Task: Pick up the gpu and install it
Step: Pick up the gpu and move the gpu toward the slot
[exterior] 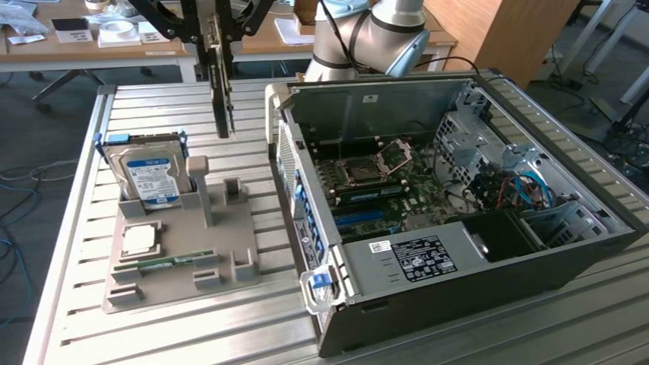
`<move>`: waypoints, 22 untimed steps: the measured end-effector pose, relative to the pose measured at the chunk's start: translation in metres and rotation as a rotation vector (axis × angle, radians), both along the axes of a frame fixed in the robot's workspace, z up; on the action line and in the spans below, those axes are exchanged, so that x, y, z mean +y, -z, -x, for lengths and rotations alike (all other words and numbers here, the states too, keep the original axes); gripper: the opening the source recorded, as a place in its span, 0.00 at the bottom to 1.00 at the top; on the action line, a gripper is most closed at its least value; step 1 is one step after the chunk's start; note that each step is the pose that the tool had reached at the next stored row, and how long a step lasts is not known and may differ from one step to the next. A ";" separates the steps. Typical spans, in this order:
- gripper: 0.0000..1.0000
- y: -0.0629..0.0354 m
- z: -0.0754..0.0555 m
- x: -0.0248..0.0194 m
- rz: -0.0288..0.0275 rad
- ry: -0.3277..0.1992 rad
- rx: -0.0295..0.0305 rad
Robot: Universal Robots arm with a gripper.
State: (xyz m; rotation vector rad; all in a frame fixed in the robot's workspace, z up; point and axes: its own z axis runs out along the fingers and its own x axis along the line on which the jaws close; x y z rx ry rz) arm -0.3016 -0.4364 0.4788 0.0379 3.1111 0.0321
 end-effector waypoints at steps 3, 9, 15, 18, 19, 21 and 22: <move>0.27 0.0000 0.000 0.0000 0.0000 0.000 0.0000; 0.27 0.0000 0.000 0.0000 -0.0001 0.000 0.0000; 0.27 0.0000 0.000 0.0000 0.0000 0.000 0.0000; 0.27 0.0000 0.000 0.0000 0.0000 0.000 0.0000; 0.27 0.0000 0.000 0.0000 0.0000 0.000 0.0000; 0.27 -0.0001 -0.002 0.0000 0.0001 0.000 0.0011; 0.27 0.0000 -0.004 0.0000 0.0000 0.000 0.0014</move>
